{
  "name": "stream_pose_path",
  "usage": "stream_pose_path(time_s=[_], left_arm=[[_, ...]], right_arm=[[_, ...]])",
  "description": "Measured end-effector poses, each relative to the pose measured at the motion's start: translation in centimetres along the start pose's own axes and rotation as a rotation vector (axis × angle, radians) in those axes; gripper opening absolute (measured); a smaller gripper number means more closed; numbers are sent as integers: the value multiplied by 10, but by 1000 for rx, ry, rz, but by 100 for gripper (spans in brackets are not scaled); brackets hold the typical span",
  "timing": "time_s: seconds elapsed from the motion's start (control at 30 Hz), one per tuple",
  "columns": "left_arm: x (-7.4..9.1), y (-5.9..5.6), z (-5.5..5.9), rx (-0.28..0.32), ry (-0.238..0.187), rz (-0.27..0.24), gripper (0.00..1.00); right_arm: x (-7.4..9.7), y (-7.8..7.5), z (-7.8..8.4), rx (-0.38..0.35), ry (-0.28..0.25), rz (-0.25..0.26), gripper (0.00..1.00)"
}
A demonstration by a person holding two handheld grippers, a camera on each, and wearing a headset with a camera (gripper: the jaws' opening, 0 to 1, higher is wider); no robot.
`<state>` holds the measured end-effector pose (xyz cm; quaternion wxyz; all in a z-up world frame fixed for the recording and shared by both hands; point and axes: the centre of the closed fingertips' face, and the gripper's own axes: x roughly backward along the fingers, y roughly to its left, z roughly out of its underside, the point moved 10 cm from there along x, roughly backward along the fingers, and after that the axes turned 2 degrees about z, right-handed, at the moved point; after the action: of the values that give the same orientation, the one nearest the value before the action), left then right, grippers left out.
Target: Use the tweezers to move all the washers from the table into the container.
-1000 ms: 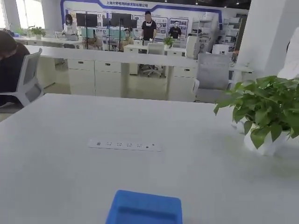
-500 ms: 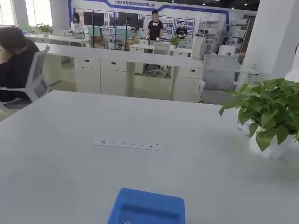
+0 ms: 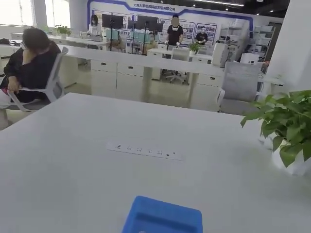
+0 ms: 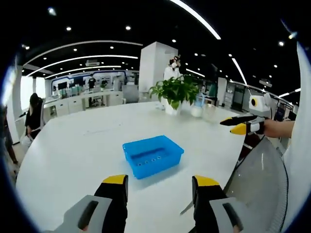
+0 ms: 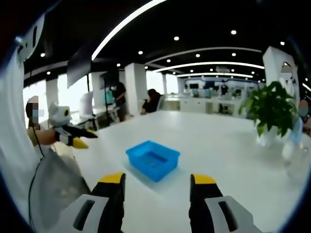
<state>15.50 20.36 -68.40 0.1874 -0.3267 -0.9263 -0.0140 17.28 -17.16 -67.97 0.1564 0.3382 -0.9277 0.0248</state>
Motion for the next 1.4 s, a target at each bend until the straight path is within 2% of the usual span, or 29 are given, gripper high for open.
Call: stream_pose_path(time_s=[0.03, 0.17, 0.2, 0.33, 0.43, 0.47, 0.6, 0.63, 0.73, 0.87, 1.0, 1.13, 1.3, 1.4], left_arm=[[4, -1, -2, 1, -28, -23, 56], [16, -6, -5, -15, -79, -92, 67], [19, -8, -6, -7, -106, -106, 74], [27, -9, -6, 17, -148, -161, 97], [33, -10, -5, 25, -165, -184, 99], [35, -10, -5, 24, -165, -192, 99], [43, -10, -4, 20, -181, -221, 99], [44, -10, -4, 28, -187, -225, 99], [44, -10, -5, 51, -217, -221, 99], [40, -10, -7, 63, -230, -213, 99], [36, -12, -9, 63, -251, -204, 99], [30, -14, -10, 107, -295, -183, 99], [23, -9, -21, 129, -317, -164, 99], [22, -7, -26, 123, -353, -157, 99]], right_arm=[[1, 0, -1, -2, -18, 11, 54], [5, -3, -5, -30, -72, 59, 63], [6, -4, -6, -33, -93, 73, 65], [8, -8, -11, -45, -145, 112, 80], [10, -12, -16, -86, -226, 172, 95], [11, -13, -15, -95, -231, 184, 99], [12, -20, -15, -122, -255, 192, 99], [14, -25, -14, -127, -254, 193, 99], [15, -25, -11, -120, -246, 212, 99], [19, -28, -3, -168, -236, 224, 99], [23, -32, -2, -173, -244, 245, 99], [22, -33, 4, -180, -218, 257, 99], [16, -34, 3, -170, -207, 274, 99], [12, -35, -2, -150, -202, 274, 99]])
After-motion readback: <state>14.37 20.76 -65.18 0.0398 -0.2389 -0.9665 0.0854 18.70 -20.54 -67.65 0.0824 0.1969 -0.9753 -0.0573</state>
